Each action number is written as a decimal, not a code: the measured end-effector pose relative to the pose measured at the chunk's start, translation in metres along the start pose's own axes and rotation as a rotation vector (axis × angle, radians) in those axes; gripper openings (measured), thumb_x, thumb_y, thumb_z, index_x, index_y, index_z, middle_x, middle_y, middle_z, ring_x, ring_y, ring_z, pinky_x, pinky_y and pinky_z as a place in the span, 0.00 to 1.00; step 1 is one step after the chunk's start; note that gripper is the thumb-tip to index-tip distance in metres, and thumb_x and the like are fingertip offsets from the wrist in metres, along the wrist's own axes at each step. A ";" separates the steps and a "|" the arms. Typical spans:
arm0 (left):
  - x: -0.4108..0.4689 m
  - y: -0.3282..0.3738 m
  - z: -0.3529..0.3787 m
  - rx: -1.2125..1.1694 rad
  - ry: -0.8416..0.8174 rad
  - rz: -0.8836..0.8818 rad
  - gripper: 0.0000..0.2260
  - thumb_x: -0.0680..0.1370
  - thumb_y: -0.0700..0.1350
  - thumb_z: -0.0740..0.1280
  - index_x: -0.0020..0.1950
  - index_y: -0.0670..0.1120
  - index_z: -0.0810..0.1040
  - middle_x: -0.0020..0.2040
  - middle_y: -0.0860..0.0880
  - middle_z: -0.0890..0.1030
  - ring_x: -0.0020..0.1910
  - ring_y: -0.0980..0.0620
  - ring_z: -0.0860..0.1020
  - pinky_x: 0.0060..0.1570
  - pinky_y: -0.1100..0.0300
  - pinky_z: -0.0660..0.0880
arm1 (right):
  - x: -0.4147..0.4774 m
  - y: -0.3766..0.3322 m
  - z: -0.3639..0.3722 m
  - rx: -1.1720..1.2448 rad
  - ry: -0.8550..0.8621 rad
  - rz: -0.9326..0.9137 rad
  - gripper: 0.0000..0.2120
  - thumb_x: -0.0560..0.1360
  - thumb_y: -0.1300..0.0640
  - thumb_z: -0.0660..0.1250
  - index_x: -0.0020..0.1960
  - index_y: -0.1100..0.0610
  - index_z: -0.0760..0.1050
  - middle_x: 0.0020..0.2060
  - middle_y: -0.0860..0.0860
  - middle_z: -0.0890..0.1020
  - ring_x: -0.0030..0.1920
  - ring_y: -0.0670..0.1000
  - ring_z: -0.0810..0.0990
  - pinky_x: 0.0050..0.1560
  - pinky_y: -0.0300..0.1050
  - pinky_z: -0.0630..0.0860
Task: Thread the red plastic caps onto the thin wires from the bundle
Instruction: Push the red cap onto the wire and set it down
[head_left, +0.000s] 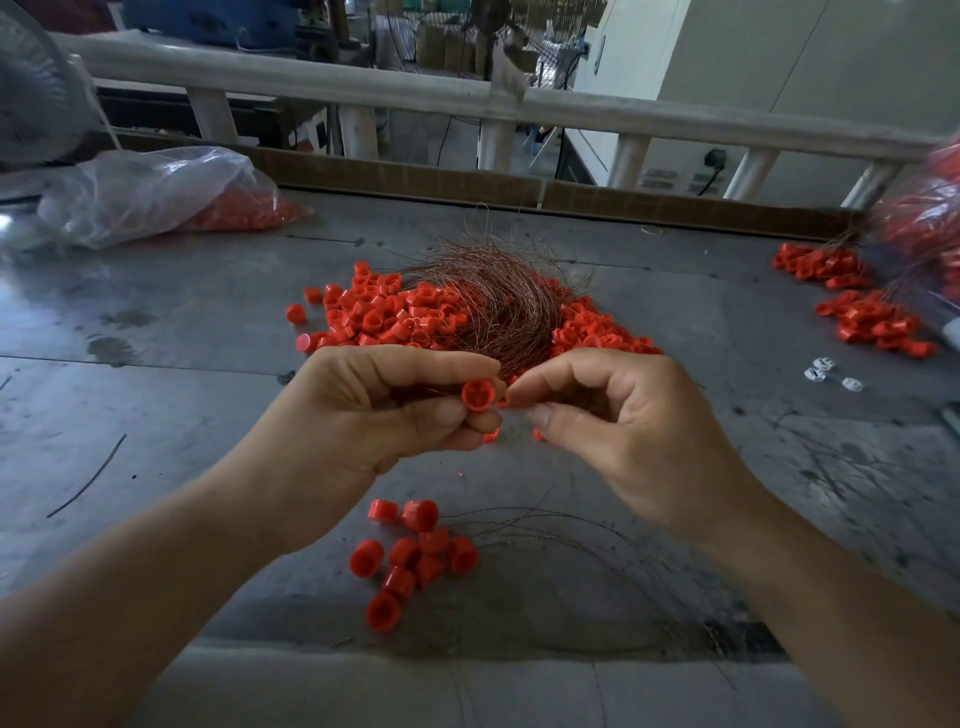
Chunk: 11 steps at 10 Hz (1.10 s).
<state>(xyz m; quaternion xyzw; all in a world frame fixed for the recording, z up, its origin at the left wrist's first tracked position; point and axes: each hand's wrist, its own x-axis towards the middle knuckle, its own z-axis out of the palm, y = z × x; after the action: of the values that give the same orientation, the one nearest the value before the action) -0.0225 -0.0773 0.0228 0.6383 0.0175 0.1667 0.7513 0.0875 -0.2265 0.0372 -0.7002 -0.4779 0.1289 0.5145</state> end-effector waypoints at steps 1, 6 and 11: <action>0.000 0.000 -0.001 -0.047 -0.019 -0.006 0.12 0.60 0.40 0.70 0.42 0.47 0.85 0.41 0.44 0.84 0.39 0.52 0.83 0.37 0.65 0.78 | 0.003 -0.001 -0.002 0.132 -0.008 0.065 0.11 0.69 0.70 0.69 0.40 0.54 0.76 0.28 0.46 0.78 0.28 0.39 0.76 0.28 0.28 0.68; 0.000 0.000 0.002 -0.227 -0.017 -0.111 0.10 0.61 0.38 0.69 0.40 0.44 0.85 0.40 0.44 0.84 0.38 0.52 0.83 0.37 0.66 0.78 | 0.006 0.009 -0.007 0.056 -0.044 0.163 0.07 0.68 0.62 0.71 0.40 0.52 0.75 0.31 0.48 0.81 0.34 0.47 0.80 0.35 0.39 0.77; 0.002 -0.001 0.004 -0.241 0.066 -0.183 0.11 0.65 0.33 0.64 0.40 0.42 0.84 0.40 0.42 0.84 0.38 0.51 0.83 0.36 0.65 0.78 | 0.018 0.045 -0.033 -0.678 0.102 0.097 0.04 0.71 0.60 0.69 0.44 0.53 0.81 0.34 0.40 0.73 0.34 0.40 0.71 0.36 0.25 0.64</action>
<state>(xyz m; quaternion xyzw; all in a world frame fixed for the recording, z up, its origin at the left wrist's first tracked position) -0.0198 -0.0808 0.0230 0.5335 0.0802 0.1191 0.8335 0.1430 -0.2330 0.0194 -0.8588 -0.4332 -0.0483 0.2692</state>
